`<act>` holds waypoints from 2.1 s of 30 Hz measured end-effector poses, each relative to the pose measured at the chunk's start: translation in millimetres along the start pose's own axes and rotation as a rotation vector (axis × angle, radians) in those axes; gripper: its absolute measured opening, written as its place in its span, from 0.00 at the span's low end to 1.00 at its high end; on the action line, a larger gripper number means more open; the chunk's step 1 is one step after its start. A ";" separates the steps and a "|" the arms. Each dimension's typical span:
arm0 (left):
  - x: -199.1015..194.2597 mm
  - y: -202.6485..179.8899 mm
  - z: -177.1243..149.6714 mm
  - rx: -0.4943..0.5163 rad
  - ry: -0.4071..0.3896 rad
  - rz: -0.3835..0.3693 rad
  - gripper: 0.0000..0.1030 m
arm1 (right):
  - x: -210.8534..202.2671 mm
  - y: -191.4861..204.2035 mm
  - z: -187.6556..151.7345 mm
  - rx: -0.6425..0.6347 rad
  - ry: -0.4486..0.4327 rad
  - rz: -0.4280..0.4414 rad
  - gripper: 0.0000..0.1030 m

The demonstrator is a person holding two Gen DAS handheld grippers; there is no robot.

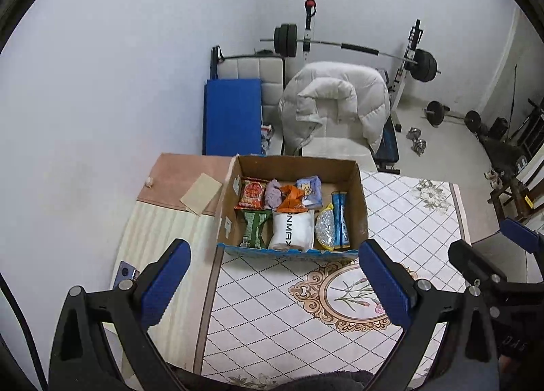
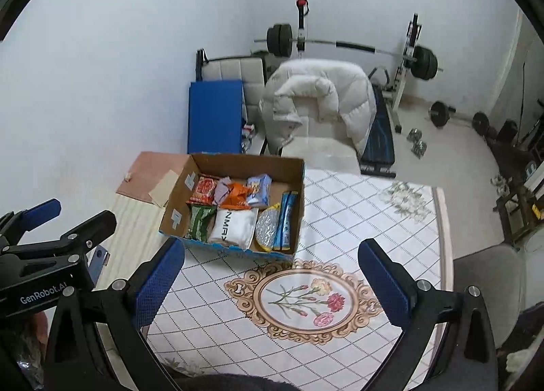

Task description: Organize soft objects

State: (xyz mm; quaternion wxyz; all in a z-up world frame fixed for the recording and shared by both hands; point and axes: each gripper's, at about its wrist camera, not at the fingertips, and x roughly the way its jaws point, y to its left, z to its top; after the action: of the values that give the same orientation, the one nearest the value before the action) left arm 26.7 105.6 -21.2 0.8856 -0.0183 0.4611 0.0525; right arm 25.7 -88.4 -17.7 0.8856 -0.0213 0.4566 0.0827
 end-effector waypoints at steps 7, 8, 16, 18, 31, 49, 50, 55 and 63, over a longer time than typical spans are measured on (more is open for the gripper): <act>-20.4 6.9 -8.8 -0.024 -0.024 -0.002 0.98 | -26.8 -3.4 -5.7 -0.014 -0.032 -0.026 1.00; -22.3 6.9 -9.9 -0.025 -0.024 -0.003 0.98 | -28.2 -4.4 -6.6 -0.013 -0.030 -0.025 1.00; -21.9 13.4 -11.3 -0.050 -0.063 0.018 1.00 | -28.0 -2.6 -8.9 -0.025 -0.034 -0.026 1.00; -19.5 14.6 -10.9 -0.057 -0.079 0.026 1.00 | -26.3 -2.2 -8.3 -0.023 -0.039 -0.036 1.00; 8.2 10.3 -8.2 -0.024 -0.066 0.071 1.00 | -3.3 0.1 5.0 -0.016 -0.059 -0.079 1.00; 7.9 9.9 -7.0 -0.036 -0.068 0.058 1.00 | 4.9 -3.5 0.8 -0.003 -0.053 -0.084 1.00; 6.9 10.6 -6.6 -0.043 -0.069 0.049 1.00 | 4.8 -3.4 0.9 -0.006 -0.053 -0.084 1.00; 5.2 9.6 -6.2 -0.038 -0.071 0.065 1.00 | 5.3 -5.2 0.9 -0.003 -0.052 -0.084 1.00; 5.5 9.0 -7.4 -0.039 -0.071 0.069 1.00 | 3.8 -7.7 0.3 -0.006 -0.055 -0.091 1.00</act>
State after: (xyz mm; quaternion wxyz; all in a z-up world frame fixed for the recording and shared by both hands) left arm 22.9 114.4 -29.7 0.8986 -0.0179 0.4286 0.0924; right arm 29.4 -95.4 -20.9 0.9005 -0.0422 0.4305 0.0443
